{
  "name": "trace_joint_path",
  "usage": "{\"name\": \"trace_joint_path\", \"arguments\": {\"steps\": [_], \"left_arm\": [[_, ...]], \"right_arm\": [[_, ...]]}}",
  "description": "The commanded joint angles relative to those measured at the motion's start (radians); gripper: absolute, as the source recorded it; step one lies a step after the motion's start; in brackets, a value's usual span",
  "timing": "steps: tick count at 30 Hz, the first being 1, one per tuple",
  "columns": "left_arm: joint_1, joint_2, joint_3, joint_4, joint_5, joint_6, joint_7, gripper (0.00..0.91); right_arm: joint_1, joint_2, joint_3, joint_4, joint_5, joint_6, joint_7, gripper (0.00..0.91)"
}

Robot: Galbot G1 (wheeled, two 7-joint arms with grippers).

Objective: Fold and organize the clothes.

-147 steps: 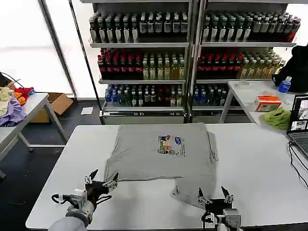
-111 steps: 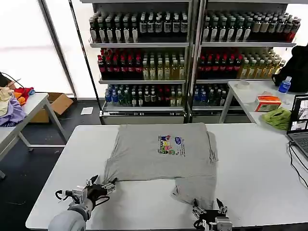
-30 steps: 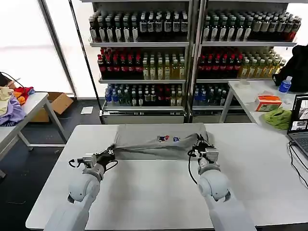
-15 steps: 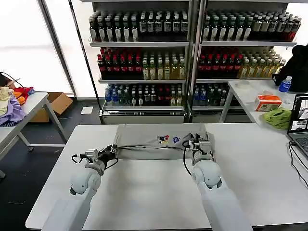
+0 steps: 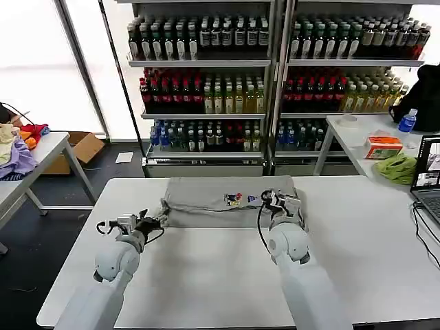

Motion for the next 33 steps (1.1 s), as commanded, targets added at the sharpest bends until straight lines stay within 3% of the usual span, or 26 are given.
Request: {"name": "trace_joint_path", "arguments": {"steps": [1,12,25,33], "left_arm": [[0.032,0.023,-0.014,-0.083,0.006,-0.01,-0.002,0.907],[0.092,0.004,-0.013,-0.112,0.025,-0.007,0.001,0.907],[0.067,0.004,-0.005,-0.059,0.036,-0.004,0.005,0.907],[0.046,0.01,0.01,-0.019,0.06,0.01,0.008,0.907]], "right_arm": [[-0.073,-0.031,0.012,0.087,0.021,-0.006,0.033,0.907],[-0.188,-0.095,0.048,0.153,-0.047,-0.008,0.021,0.907],[-0.176,-0.13,0.049,0.084,-0.067,-0.009,-0.002,0.907],[-0.157,-0.184,0.006,0.028,-0.156,-0.012,-0.084,0.907]]}}
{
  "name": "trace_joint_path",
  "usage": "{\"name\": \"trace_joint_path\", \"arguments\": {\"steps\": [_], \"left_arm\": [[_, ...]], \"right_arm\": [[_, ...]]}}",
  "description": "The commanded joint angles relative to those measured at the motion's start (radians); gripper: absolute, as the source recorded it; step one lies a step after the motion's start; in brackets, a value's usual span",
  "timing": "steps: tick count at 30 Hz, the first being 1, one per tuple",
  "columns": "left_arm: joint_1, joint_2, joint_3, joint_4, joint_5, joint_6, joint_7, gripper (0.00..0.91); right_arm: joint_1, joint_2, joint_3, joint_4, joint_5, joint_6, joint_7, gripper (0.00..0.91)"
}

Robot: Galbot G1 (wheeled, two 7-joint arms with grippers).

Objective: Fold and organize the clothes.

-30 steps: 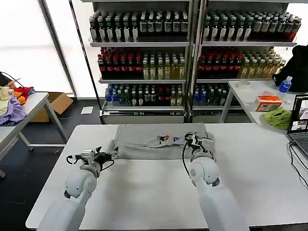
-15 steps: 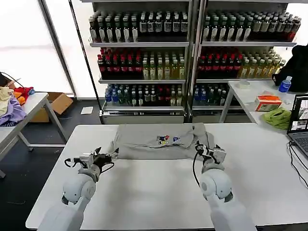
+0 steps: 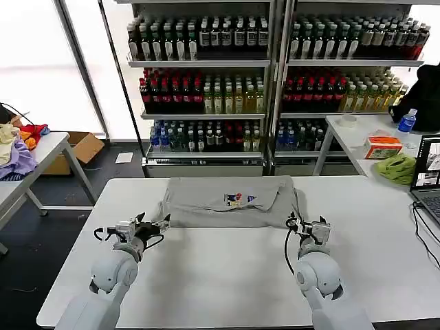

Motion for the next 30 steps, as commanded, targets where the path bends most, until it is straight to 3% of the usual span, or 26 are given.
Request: {"name": "trace_joint_path", "arguments": {"steps": [1,15,17,18,19,20,21,22,23,24,30], "left_arm": [[-0.013,0.0,0.009,0.039,0.018,0.007,0.001,0.907],[-0.053,0.0,0.025,0.095,0.017,0.007,0.003,0.907],[-0.052,0.004,0.028,0.098,0.018,0.012,0.002,0.786],[-0.051,0.005,0.03,0.099,0.02,0.013,0.002,0.584],[-0.048,0.006,0.03,0.099,0.02,0.014,0.0,0.474],[-0.046,0.007,0.032,0.099,0.021,0.015,-0.002,0.262],[-0.043,0.01,0.033,0.099,0.024,0.015,-0.002,0.171],[-0.039,0.012,0.034,0.098,0.027,0.015,-0.002,0.05],[-0.036,0.013,0.035,0.099,0.029,0.015,-0.001,0.03],[-0.034,0.014,0.034,0.099,0.032,0.015,0.002,0.02],[-0.019,0.018,0.032,0.103,0.047,0.015,0.021,0.0]], "right_arm": [[-0.002,-0.035,-0.016,-0.031,-0.053,0.0,-0.047,0.907],[0.019,-0.012,-0.015,-0.089,-0.017,0.0,-0.07,0.907],[0.02,-0.004,-0.018,-0.099,0.001,0.0,-0.069,0.907],[0.018,-0.001,-0.02,-0.101,0.003,-0.001,-0.066,0.907],[0.014,0.002,-0.023,-0.101,0.002,-0.001,-0.066,0.907],[0.01,0.003,-0.026,-0.098,0.003,-0.001,-0.066,0.907],[0.005,0.004,-0.028,-0.096,0.003,-0.001,-0.065,0.746],[0.003,0.006,-0.029,-0.096,0.006,-0.001,-0.064,0.302],[0.002,0.008,-0.029,-0.097,0.018,-0.001,-0.061,0.101],[0.002,0.01,-0.029,-0.099,0.026,-0.001,-0.059,0.0],[-0.008,0.02,-0.022,-0.111,0.056,0.0,-0.065,0.0]]}}
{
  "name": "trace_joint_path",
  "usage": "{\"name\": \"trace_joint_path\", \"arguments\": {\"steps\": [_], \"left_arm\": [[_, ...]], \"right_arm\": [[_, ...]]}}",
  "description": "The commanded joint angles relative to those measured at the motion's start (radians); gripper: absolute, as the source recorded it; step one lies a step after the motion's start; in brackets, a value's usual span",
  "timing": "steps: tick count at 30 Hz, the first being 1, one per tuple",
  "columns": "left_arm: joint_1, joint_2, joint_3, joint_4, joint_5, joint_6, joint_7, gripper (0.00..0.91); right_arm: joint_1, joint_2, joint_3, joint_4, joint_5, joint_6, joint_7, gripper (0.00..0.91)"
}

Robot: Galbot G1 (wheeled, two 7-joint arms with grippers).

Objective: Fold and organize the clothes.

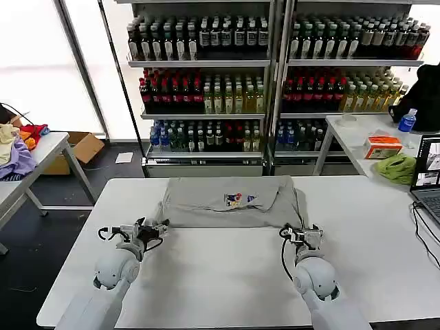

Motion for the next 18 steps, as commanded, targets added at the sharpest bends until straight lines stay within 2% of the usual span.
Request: {"name": "trace_joint_path", "arguments": {"steps": [1,13,18], "left_arm": [[0.017,0.007,0.0,0.009,0.02,0.003,0.016,0.0],[0.048,0.007,-0.011,-0.001,0.045,0.002,0.024,0.0],[0.111,0.031,-0.022,-0.085,0.045,0.002,0.02,0.0]], "right_arm": [[-0.009,0.005,-0.006,-0.017,0.034,-0.004,-0.005,0.0],[-0.049,0.003,0.019,0.011,0.062,-0.002,-0.012,0.0],[-0.104,-0.022,0.031,0.11,0.067,-0.002,-0.018,0.0]]}}
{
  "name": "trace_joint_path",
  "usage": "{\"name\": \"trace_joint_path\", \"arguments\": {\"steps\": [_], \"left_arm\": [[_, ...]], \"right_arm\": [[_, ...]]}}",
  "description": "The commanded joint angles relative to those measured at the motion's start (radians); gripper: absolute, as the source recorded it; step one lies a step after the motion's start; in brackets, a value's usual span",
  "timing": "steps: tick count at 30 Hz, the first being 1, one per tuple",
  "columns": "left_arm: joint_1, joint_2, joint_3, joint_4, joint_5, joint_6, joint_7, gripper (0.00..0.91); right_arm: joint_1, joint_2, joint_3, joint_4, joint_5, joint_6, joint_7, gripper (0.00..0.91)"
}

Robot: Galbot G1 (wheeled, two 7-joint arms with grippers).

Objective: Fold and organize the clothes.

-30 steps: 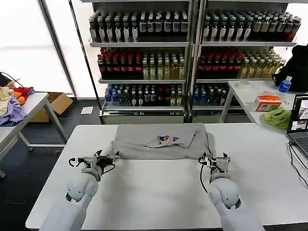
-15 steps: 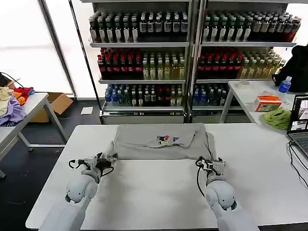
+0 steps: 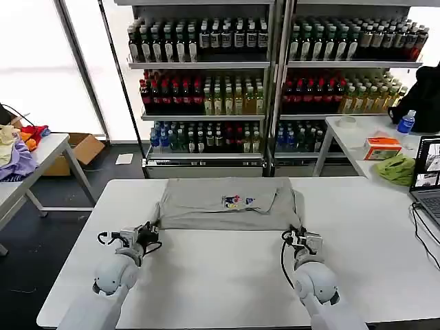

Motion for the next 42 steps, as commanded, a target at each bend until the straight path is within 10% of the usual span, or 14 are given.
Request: {"name": "trace_joint_path", "arguments": {"steps": [1,24,41,42], "left_arm": [[0.085,0.025,-0.013,-0.107,0.007,0.004,-0.003,0.01],[0.641,0.087,-0.149,-0.693,0.061,-0.004,-0.035,0.01],[0.822,0.038,-0.158,-0.694,0.163,-0.044,-0.032,0.01],[0.824,0.037,-0.157,-0.697,0.163,-0.043,-0.032,0.01]], "right_arm": [[-0.046,-0.01,0.003,0.075,0.013,-0.003,0.0,0.0],[-0.587,-0.038,0.15,0.575,-0.038,0.027,0.039,0.0],[-0.673,-0.073,0.146,0.543,-0.165,0.061,0.078,0.0],[-0.676,-0.075,0.146,0.545,-0.165,0.06,0.078,0.494]]}}
